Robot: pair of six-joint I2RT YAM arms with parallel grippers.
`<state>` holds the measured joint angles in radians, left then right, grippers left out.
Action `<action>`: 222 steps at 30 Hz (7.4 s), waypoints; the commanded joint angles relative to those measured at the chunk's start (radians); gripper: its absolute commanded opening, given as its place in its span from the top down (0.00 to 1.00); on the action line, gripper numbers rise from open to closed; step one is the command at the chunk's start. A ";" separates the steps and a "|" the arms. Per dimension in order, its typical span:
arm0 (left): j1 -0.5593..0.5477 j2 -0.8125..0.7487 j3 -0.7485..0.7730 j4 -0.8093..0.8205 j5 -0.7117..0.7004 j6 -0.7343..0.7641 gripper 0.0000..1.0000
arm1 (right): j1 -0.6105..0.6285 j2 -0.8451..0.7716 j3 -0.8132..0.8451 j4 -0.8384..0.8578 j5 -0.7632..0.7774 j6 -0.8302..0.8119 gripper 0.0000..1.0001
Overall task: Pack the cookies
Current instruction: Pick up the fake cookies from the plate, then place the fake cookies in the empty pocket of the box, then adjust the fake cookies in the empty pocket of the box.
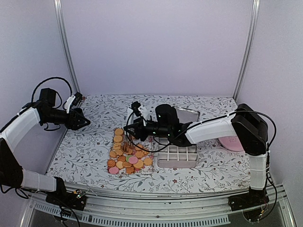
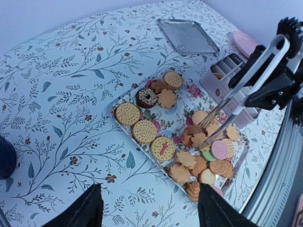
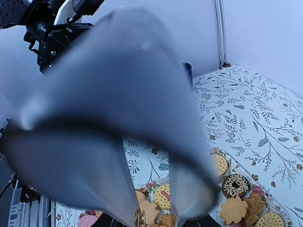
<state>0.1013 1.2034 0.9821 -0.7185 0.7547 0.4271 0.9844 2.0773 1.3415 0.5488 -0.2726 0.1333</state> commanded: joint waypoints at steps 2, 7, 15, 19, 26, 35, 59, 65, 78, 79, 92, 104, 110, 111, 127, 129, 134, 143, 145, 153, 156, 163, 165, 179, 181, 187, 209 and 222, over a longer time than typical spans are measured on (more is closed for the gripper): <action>0.008 -0.013 -0.002 0.008 0.007 0.011 0.31 | 0.044 0.027 -0.009 -0.056 0.029 -0.056 0.62; 0.008 -0.011 -0.002 0.008 0.006 0.010 0.31 | 0.051 0.000 -0.038 -0.092 0.105 -0.097 0.61; 0.008 -0.010 -0.002 0.008 0.009 0.009 0.31 | 0.051 -0.056 -0.072 -0.128 0.214 -0.224 0.58; 0.008 -0.014 -0.003 0.008 0.007 0.012 0.31 | 0.050 -0.069 -0.085 -0.146 0.254 -0.243 0.55; 0.008 -0.006 0.000 0.012 0.009 0.003 0.31 | 0.051 -0.045 -0.048 -0.151 0.214 -0.209 0.63; 0.008 -0.016 -0.006 0.013 -0.002 0.013 0.31 | 0.028 -0.080 -0.007 -0.154 0.176 -0.142 1.00; 0.007 -0.018 0.004 0.013 0.007 0.007 0.31 | -0.185 -0.358 -0.215 -0.058 0.013 0.098 1.00; 0.007 -0.012 0.004 0.013 0.013 0.007 0.31 | -0.244 -0.498 -0.370 -0.089 0.125 0.052 1.00; 0.008 0.007 0.017 0.017 0.025 0.001 0.31 | -0.277 -0.555 -0.454 -0.098 0.271 0.015 1.00; 0.008 0.006 0.014 0.018 0.025 0.001 0.31 | -0.276 -0.555 -0.454 -0.099 0.277 0.015 1.00; 0.008 -0.002 -0.002 0.024 0.017 0.002 0.31 | -0.280 -0.549 -0.444 -0.082 0.329 0.018 1.00; 0.008 0.001 0.000 0.024 0.025 -0.002 0.31 | -0.280 -0.572 -0.461 -0.100 0.360 -0.002 0.57; 0.008 -0.003 -0.003 0.024 0.027 -0.003 0.31 | -0.280 -0.588 -0.456 -0.098 0.354 -0.009 0.52; 0.008 -0.002 -0.003 0.024 0.027 -0.003 0.31 | -0.279 -0.591 -0.455 -0.098 0.349 -0.010 0.52; 0.008 0.005 0.007 0.024 0.017 0.002 0.31 | -0.227 -0.566 -0.428 -0.104 0.335 0.003 0.60; 0.008 0.005 0.007 0.024 0.017 0.004 0.31 | -0.199 -0.547 -0.420 -0.114 0.373 -0.018 0.58; 0.008 0.008 0.007 0.024 0.019 0.003 0.31 | -0.161 -0.505 -0.388 -0.137 0.457 -0.063 0.55; 0.008 0.005 -0.001 0.028 0.009 0.003 0.31 | -0.138 -0.457 -0.334 -0.169 0.574 -0.100 0.59; 0.008 0.005 -0.002 0.030 0.005 0.003 0.31 | -0.139 -0.471 -0.342 -0.168 0.592 -0.102 0.60; 0.007 0.014 -0.005 0.040 0.011 -0.008 0.31 | -0.139 -0.525 -0.381 -0.161 0.632 -0.103 0.69; 0.008 0.013 -0.007 0.040 0.007 -0.007 0.31 | -0.140 -0.544 -0.405 -0.138 0.632 -0.079 0.76; 0.007 0.004 -0.013 0.040 0.005 -0.007 0.31 | -0.149 -0.570 -0.419 -0.118 0.600 -0.061 0.78; 0.008 0.005 -0.013 0.040 0.009 -0.008 0.31 | -0.161 -0.580 -0.427 -0.118 0.568 -0.042 0.77; 0.008 0.008 0.000 0.040 0.021 -0.011 0.31 | -0.172 -0.586 -0.463 -0.115 0.496 -0.023 0.66; 0.007 0.008 0.000 0.040 0.019 -0.011 0.32 | -0.172 -0.571 -0.447 -0.115 0.484 -0.031 0.66; 0.008 0.001 0.001 0.039 0.014 -0.008 0.31 | -0.173 -0.531 -0.415 -0.117 0.483 -0.068 0.66; 0.008 0.001 0.006 0.039 0.014 -0.006 0.31 | -0.174 -0.526 -0.410 -0.147 0.554 -0.153 0.75; 0.008 0.001 0.004 0.034 0.021 -0.001 0.32 | -0.231 -0.622 -0.435 -0.147 0.515 -0.083 0.80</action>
<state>0.1013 1.2106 0.9817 -0.6930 0.7563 0.4187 0.7643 1.5066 0.9001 0.3687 0.2569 0.0265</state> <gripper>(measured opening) 0.684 0.218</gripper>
